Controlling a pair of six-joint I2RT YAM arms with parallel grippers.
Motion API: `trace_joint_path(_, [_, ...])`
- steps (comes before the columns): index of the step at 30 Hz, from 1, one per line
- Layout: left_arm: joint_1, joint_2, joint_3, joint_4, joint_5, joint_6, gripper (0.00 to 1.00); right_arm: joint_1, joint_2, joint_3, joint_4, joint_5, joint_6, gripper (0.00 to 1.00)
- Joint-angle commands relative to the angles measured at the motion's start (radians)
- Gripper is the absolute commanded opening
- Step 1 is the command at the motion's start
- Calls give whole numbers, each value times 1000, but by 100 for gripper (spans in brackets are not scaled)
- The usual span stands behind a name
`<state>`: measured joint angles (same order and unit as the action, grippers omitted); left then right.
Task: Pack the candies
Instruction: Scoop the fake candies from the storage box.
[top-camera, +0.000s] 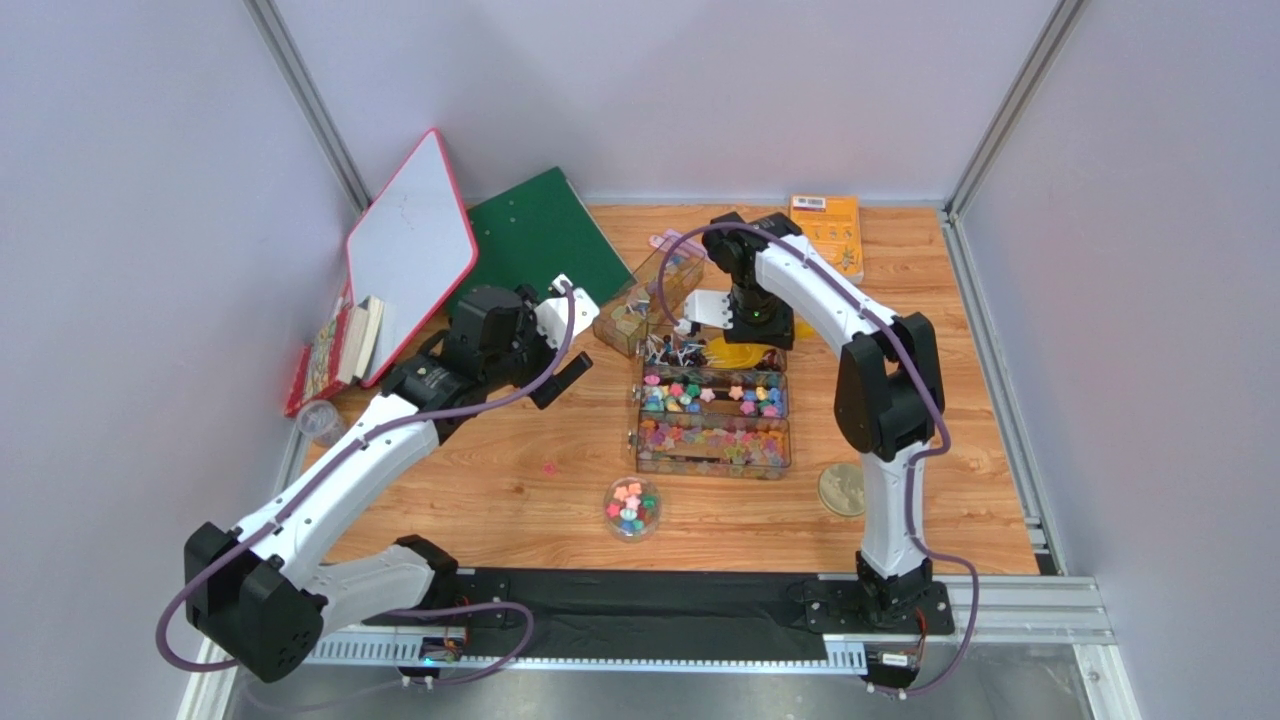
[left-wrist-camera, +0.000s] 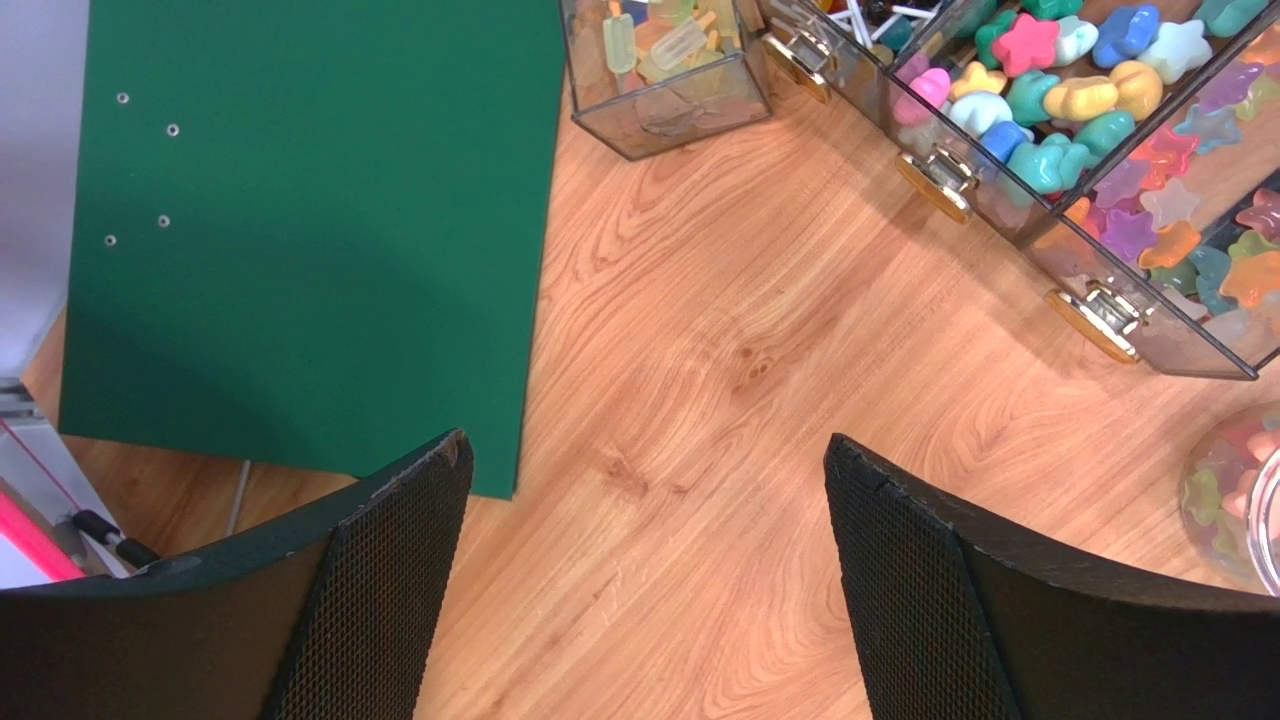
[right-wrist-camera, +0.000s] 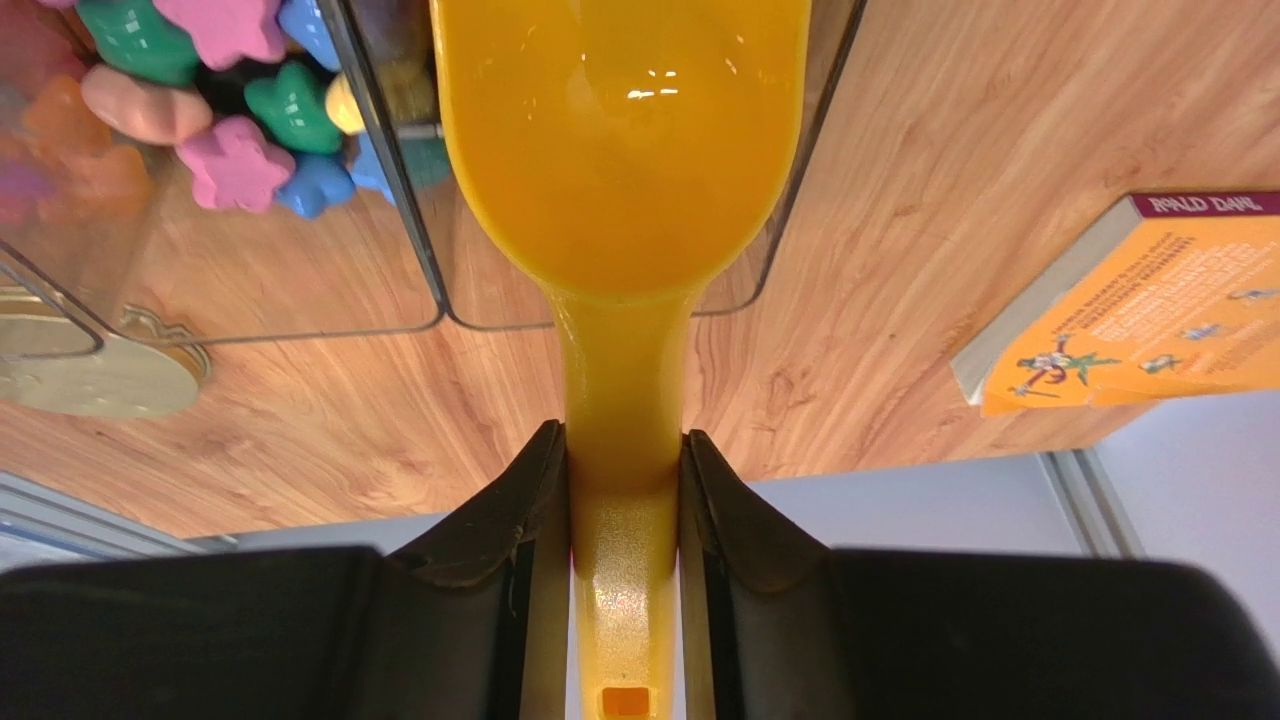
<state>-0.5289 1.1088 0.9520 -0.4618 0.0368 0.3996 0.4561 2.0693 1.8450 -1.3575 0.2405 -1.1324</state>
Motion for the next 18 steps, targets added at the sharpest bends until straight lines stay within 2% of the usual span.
trace_joint_path(1, [-5,-1,10,32,2,-13,93,9,52,68,-52,-55,115,0])
trace_joint_path(18, [-5,68,56,2,-6,1,92,12,-21,-33,187,-260,181,0])
